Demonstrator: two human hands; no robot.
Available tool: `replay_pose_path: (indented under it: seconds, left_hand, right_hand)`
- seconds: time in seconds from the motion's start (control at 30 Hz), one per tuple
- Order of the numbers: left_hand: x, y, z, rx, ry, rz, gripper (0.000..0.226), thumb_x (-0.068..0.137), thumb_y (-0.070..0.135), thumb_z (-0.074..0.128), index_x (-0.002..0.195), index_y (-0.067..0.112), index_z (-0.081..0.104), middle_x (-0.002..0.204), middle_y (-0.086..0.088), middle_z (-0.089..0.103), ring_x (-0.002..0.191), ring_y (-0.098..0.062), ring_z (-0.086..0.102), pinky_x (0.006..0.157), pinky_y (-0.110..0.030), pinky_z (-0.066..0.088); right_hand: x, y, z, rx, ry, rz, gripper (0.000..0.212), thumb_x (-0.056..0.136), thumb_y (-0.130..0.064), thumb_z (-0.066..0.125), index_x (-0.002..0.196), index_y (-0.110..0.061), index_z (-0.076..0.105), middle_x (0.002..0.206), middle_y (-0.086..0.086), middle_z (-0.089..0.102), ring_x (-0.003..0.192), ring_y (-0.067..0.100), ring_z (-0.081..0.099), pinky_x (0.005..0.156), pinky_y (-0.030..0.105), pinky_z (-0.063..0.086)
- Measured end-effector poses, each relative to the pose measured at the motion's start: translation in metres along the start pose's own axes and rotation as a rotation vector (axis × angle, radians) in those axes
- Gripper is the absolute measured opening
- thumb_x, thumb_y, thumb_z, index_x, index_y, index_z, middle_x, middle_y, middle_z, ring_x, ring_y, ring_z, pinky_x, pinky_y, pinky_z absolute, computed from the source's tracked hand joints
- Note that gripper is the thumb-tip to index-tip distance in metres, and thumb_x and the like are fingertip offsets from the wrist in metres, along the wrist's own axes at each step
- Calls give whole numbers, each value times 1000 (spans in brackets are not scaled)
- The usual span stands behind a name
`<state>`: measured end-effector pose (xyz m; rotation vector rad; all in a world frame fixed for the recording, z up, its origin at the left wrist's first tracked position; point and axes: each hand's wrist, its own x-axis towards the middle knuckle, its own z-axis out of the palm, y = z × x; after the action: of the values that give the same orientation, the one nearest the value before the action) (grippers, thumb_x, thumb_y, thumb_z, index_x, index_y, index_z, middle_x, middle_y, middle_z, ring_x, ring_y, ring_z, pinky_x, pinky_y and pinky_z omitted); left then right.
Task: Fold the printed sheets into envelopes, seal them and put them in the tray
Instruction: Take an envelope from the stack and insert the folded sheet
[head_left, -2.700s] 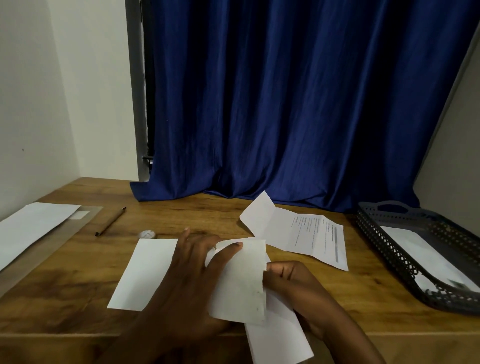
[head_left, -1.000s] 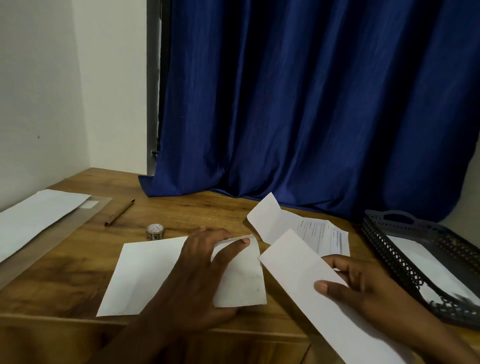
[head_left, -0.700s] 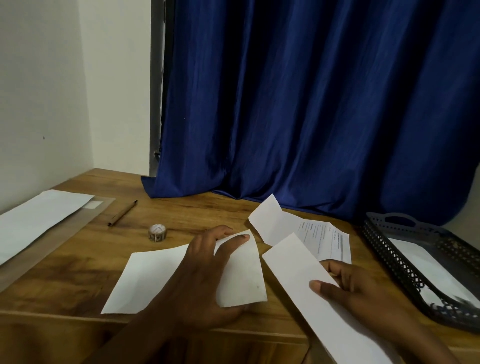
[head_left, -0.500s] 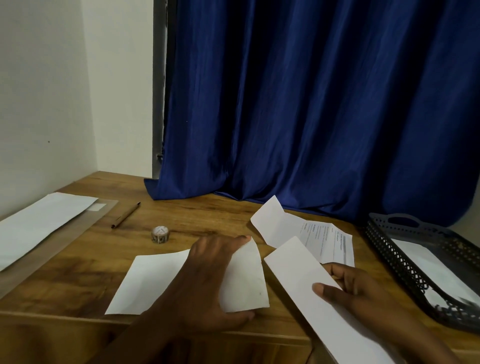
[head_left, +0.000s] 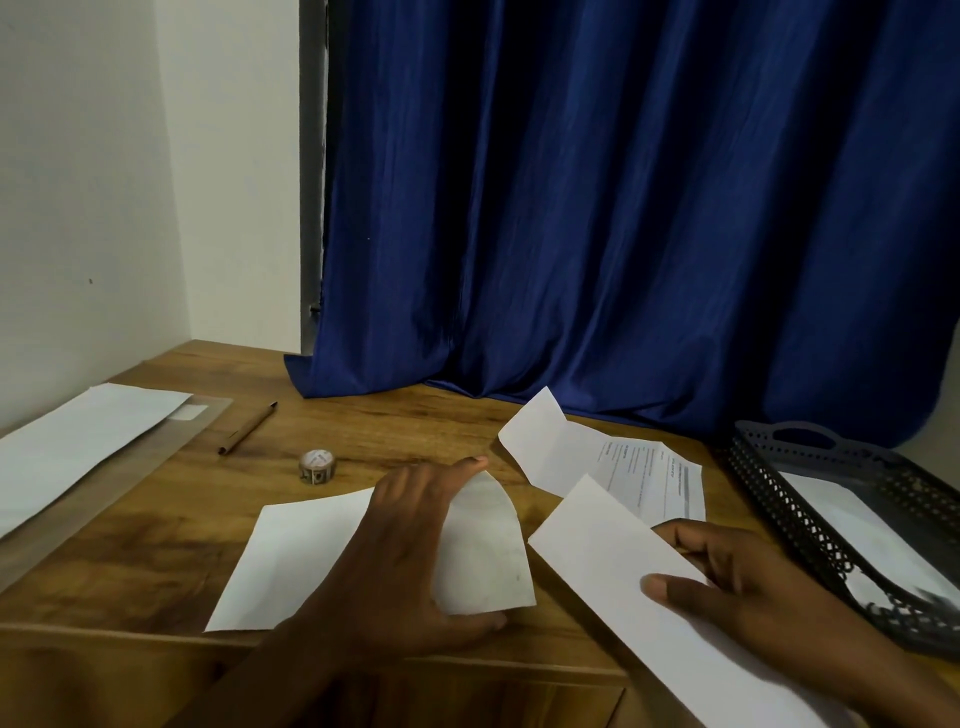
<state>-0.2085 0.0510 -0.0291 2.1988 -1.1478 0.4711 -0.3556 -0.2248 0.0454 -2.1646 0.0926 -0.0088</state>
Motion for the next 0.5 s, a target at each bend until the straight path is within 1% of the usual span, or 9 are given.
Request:
replay_pose_path:
  seconds: [0.1,0.17,0.27,0.3,0.37,0.4,0.43,0.47,0.5]
  left_hand:
    - [1,0,-2,-17,-13,-9,127,54,92,66,146,59,-15,154,22,19,133,9,14,114,-26,10]
    - [2,-2,-2,-18,-40,-8,131,50,94,67,148,57,-12,156,24,17,135,6,16,114,-29,13]
    - [10,-4,4,-101,-76,-54,132,46,95,69,146,62,-10,144,51,-3,138,7,12,115,-32,14]
    - [13,-6,7,-145,-77,-92,126,48,93,70,144,65,-7,137,56,-6,136,7,12,114,-33,18]
    - [18,-9,13,-233,-51,-157,107,62,81,74,141,69,3,134,58,5,135,6,22,113,-32,28]
    - [19,-12,15,-295,-23,-180,95,71,71,75,141,68,10,137,53,18,132,5,33,112,-31,36]
    - [19,-15,16,-359,21,-193,84,80,60,75,142,64,18,135,46,34,126,4,45,106,-28,46]
    - [18,-18,17,-401,76,-193,75,86,50,73,142,60,24,127,43,45,118,3,54,97,-21,51]
    - [16,-21,18,-412,128,-187,68,90,42,71,141,57,28,120,44,49,113,5,56,91,-13,51]
  right_hand:
    - [2,4,0,-21,13,-10,27,92,-22,70,118,-29,72,123,-20,70,119,3,63,106,33,47]
    - [4,8,2,-26,30,-14,26,94,-24,68,118,-31,72,122,-23,70,117,-1,63,101,25,49]
    - [15,14,14,75,70,6,26,96,-18,65,117,-34,69,120,-21,71,106,-5,67,82,9,52]
    - [20,17,19,83,106,12,32,95,-17,66,120,-38,66,126,-26,65,108,-10,64,84,9,51]
    - [29,25,30,-1,173,-7,50,94,-17,69,132,-47,54,136,-41,36,121,-18,43,102,15,45]
    - [33,27,35,-30,175,-26,53,95,-17,68,134,-49,52,135,-45,31,123,-20,36,103,13,42]
    - [36,28,40,-41,158,-47,48,96,-16,66,130,-49,57,134,-45,37,119,-22,40,97,7,43]
    - [40,28,44,-36,128,-57,39,98,-17,64,121,-47,66,130,-40,52,114,-20,49,89,4,44]
    - [44,26,48,-25,96,-55,31,99,-19,62,110,-45,74,121,-32,65,110,-15,58,84,5,44]
